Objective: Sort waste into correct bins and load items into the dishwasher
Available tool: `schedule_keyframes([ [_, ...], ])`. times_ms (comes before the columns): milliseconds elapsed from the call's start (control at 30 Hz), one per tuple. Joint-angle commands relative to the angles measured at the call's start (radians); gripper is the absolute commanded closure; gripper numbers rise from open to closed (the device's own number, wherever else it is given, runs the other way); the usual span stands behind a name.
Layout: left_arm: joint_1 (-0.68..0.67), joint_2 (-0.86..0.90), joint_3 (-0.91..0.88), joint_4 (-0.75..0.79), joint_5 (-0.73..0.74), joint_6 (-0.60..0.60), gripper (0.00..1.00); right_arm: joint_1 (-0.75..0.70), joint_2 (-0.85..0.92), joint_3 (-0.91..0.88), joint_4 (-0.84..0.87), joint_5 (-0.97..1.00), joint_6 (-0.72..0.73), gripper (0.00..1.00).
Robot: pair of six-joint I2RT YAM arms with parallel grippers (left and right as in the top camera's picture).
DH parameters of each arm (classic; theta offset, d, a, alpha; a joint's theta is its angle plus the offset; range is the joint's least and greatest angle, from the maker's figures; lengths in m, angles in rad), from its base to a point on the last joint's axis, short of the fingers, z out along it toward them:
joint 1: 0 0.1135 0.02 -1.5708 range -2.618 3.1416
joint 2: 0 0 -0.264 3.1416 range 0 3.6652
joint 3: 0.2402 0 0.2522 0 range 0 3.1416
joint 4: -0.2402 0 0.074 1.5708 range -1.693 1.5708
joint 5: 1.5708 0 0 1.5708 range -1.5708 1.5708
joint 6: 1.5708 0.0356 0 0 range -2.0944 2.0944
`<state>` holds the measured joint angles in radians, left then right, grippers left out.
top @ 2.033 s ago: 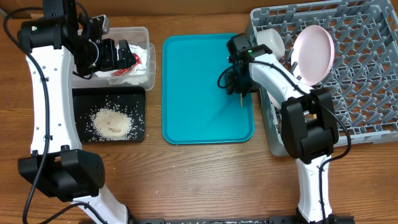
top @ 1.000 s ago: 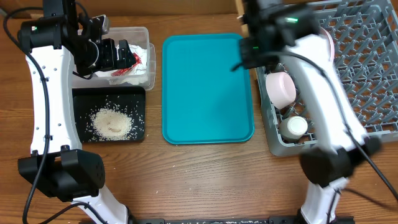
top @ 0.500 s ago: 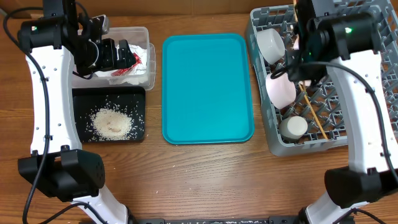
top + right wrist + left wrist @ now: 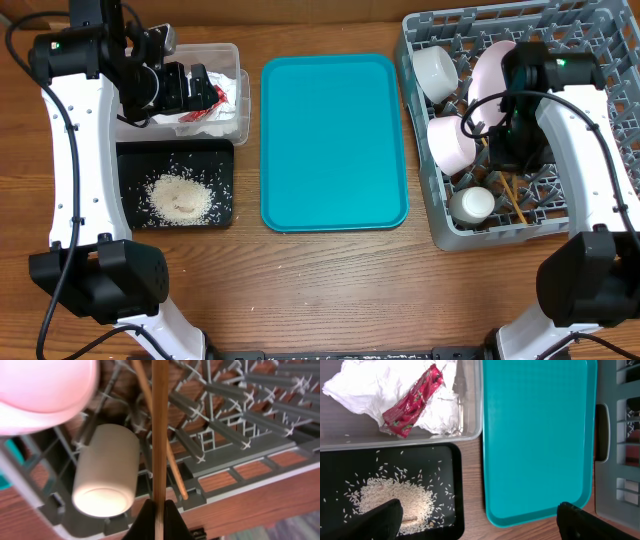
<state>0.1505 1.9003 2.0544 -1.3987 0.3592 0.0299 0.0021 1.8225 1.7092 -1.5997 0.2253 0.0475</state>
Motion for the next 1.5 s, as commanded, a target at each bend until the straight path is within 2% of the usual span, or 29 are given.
schedule_keyframes([
  [0,-0.005,-0.002,0.020,0.002,-0.004,0.019,0.00,-0.027,-0.003,-0.030,0.029,0.009,-0.002,0.86],
  [100,-0.005,-0.002,0.020,0.002,-0.004,0.019,0.00,-0.037,-0.003,-0.031,0.036,0.009,0.006,0.76],
  [167,-0.005,-0.002,0.020,0.002,-0.004,0.019,0.00,-0.037,-0.003,-0.031,0.039,-0.010,0.009,0.72],
  [567,-0.005,-0.002,0.020,0.002,-0.004,0.019,0.00,-0.037,-0.003,-0.007,0.087,-0.156,0.012,0.71],
  [700,-0.005,-0.002,0.020,0.002,-0.004,0.019,0.00,-0.036,-0.003,0.062,0.081,-0.211,0.012,0.66],
  [933,-0.005,-0.002,0.020,0.002,-0.004,0.019,0.00,-0.030,-0.030,0.235,0.011,-0.269,0.011,0.51],
  [1100,-0.005,-0.002,0.020,0.002,-0.004,0.019,0.00,-0.003,-0.129,0.322,-0.001,-0.291,0.011,0.39],
  [1200,-0.005,-0.002,0.020,0.002,-0.004,0.019,0.00,0.011,-0.223,0.331,0.004,-0.299,0.012,0.24],
  [1233,-0.005,-0.002,0.020,0.002,-0.004,0.019,0.00,0.012,-0.252,0.331,0.005,-0.312,0.012,0.10],
  [1267,-0.005,-0.002,0.020,0.002,-0.004,0.019,0.00,0.014,-0.286,0.331,0.005,-0.331,0.012,0.03],
  [1300,-0.005,-0.002,0.020,0.002,-0.004,0.019,0.00,0.015,-0.317,0.331,0.004,-0.349,0.012,0.00],
  [1467,-0.005,-0.002,0.020,0.002,-0.004,0.019,0.00,0.015,-0.447,0.331,0.000,-0.388,0.034,0.00],
])
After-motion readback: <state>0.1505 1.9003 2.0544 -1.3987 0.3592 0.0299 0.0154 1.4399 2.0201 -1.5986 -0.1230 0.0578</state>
